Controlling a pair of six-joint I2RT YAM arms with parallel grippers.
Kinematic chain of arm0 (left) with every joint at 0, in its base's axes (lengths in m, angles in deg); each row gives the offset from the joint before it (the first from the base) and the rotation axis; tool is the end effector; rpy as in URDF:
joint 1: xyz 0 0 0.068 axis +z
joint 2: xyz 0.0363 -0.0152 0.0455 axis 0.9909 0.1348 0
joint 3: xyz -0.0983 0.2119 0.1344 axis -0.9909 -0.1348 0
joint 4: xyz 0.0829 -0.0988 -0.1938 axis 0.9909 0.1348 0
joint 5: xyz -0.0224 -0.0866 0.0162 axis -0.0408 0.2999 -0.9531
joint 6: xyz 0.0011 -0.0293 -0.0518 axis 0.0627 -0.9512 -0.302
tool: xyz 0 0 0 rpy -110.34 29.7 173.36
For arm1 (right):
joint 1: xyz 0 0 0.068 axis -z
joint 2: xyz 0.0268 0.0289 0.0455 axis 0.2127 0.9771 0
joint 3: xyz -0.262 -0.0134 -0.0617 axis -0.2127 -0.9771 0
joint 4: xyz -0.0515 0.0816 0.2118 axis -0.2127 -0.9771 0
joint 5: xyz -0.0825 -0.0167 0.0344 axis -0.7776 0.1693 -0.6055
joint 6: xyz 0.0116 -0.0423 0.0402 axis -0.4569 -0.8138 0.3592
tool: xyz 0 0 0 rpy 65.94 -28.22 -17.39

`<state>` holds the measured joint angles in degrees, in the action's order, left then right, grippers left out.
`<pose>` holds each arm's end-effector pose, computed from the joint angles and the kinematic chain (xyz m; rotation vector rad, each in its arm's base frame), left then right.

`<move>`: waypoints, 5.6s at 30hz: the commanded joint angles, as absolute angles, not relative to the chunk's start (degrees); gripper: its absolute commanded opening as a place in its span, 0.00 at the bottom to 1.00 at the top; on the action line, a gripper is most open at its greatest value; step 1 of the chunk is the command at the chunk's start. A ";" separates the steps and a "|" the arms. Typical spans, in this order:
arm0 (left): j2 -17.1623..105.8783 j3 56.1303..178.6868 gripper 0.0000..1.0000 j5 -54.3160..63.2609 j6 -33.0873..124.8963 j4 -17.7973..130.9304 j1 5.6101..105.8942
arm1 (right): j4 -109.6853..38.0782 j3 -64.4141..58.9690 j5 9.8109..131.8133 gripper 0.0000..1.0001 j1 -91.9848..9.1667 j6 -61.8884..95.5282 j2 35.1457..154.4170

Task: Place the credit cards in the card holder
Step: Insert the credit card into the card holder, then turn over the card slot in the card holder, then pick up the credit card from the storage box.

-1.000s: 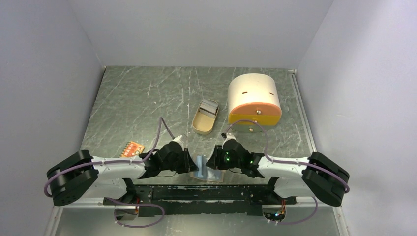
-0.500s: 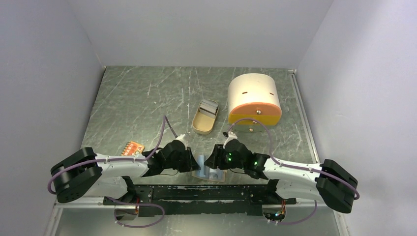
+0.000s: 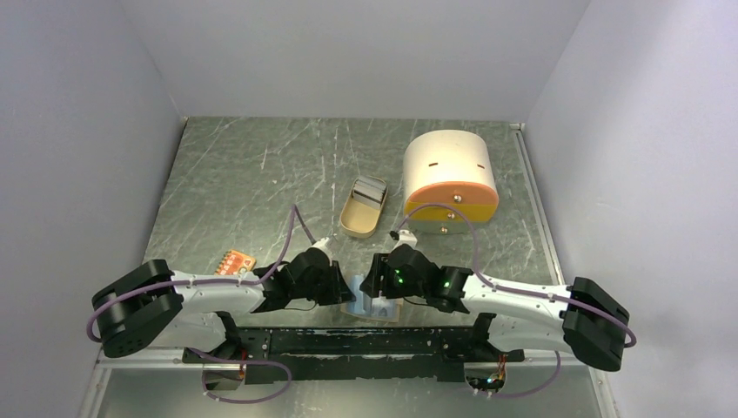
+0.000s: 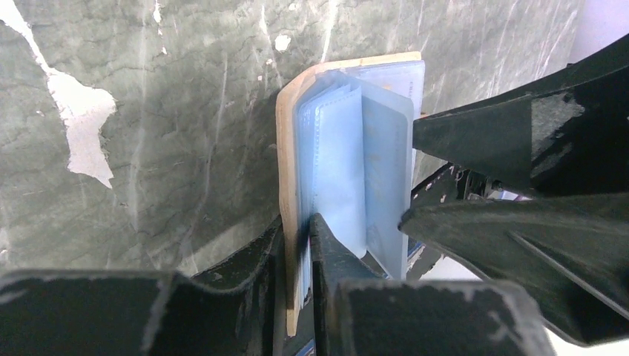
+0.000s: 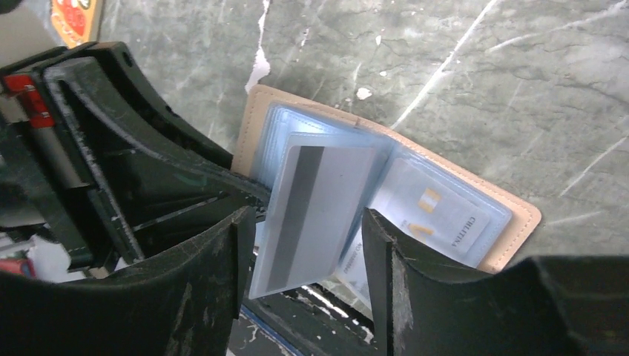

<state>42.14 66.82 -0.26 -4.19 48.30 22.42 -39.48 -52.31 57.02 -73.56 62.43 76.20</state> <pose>0.1048 -0.1855 0.1549 -0.0054 2.5768 -1.0578 0.0985 0.1701 0.1891 -0.1290 2.4453 0.8681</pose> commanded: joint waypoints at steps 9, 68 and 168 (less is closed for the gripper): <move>40.39 66.83 0.20 -1.81 -4.23 48.56 21.87 | -48.81 -49.96 50.70 0.50 -73.89 60.06 77.41; 27.47 58.48 0.13 -5.22 -7.44 51.91 21.96 | -46.84 -10.17 34.63 0.68 -62.46 2.02 103.49; 32.63 60.76 0.15 -0.66 -9.40 48.46 29.19 | -62.67 -13.67 58.82 0.00 -62.41 30.80 97.15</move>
<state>31.28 60.79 -4.54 -8.60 54.27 26.72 -64.62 -7.20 51.64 -62.26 19.76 105.14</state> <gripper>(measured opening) 0.156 0.011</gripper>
